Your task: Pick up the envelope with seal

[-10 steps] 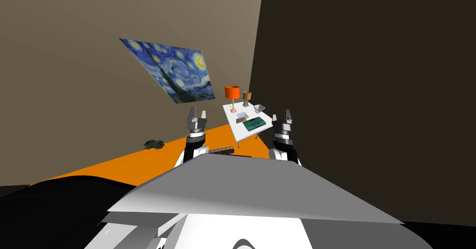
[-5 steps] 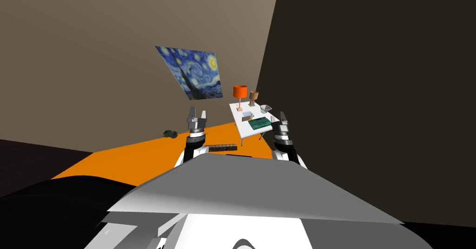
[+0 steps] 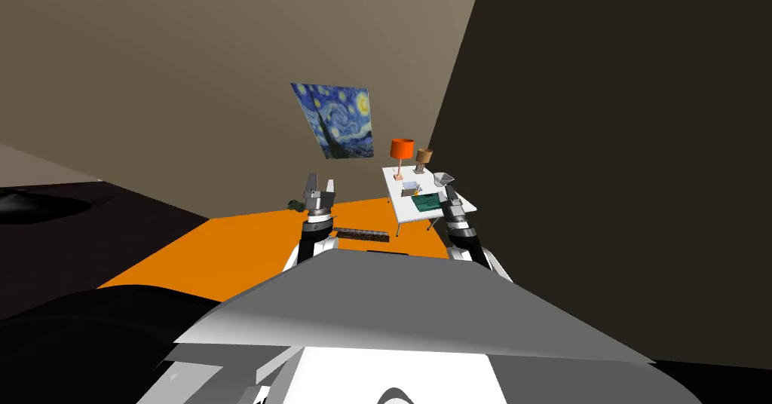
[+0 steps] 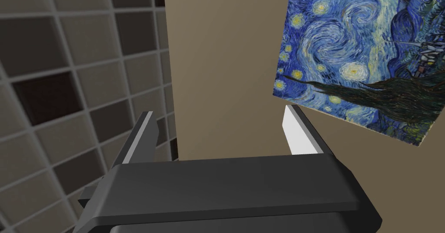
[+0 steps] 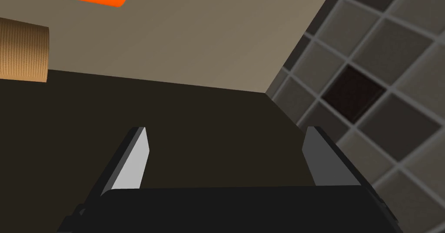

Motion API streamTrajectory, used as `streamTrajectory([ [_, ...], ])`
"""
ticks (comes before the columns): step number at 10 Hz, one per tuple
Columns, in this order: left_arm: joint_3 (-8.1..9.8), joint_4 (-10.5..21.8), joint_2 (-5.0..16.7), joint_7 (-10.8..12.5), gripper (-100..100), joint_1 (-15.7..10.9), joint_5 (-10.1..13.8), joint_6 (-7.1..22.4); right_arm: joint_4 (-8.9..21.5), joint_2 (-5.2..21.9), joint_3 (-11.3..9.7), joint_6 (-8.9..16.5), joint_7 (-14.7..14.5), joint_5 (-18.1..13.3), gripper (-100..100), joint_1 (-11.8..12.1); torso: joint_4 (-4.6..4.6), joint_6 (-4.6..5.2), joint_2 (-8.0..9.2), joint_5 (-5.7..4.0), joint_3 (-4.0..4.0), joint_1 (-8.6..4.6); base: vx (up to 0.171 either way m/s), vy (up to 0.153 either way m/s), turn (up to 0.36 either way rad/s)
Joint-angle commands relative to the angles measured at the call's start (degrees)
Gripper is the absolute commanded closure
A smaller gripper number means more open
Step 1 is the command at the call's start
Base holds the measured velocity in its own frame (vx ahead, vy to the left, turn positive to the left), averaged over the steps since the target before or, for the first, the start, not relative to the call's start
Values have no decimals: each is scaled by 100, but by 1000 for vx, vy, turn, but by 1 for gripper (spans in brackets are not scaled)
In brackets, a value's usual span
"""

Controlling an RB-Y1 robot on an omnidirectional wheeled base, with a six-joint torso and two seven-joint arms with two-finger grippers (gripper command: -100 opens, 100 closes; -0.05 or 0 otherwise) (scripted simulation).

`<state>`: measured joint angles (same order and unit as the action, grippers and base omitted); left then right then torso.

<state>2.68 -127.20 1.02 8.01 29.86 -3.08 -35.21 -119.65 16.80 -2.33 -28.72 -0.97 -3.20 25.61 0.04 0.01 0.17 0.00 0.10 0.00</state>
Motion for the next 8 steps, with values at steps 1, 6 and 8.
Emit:
streamTrajectory([
  [1, 0, 0, 0, 0, 0, 0, 0, 0, 201, 286, 33, -115, -29, -170, -100, -28, 0, 0, 0, 0, 0, 0, -42, 33, 300],
  [6, 0, 0, 0, 0, 0, -1, 0, 0, 569, 965, 87, -316, -73, -503, -100, -56, -1, -4, -3, 0, -2, 1, -33, 25, 239],
  [8, 0, 0, 0, 0, 0, -1, 0, 0, 767, 1281, 113, -421, -91, -685, -100, -65, -1, -4, -5, 0, -3, -1, -25, 22, 286],
])
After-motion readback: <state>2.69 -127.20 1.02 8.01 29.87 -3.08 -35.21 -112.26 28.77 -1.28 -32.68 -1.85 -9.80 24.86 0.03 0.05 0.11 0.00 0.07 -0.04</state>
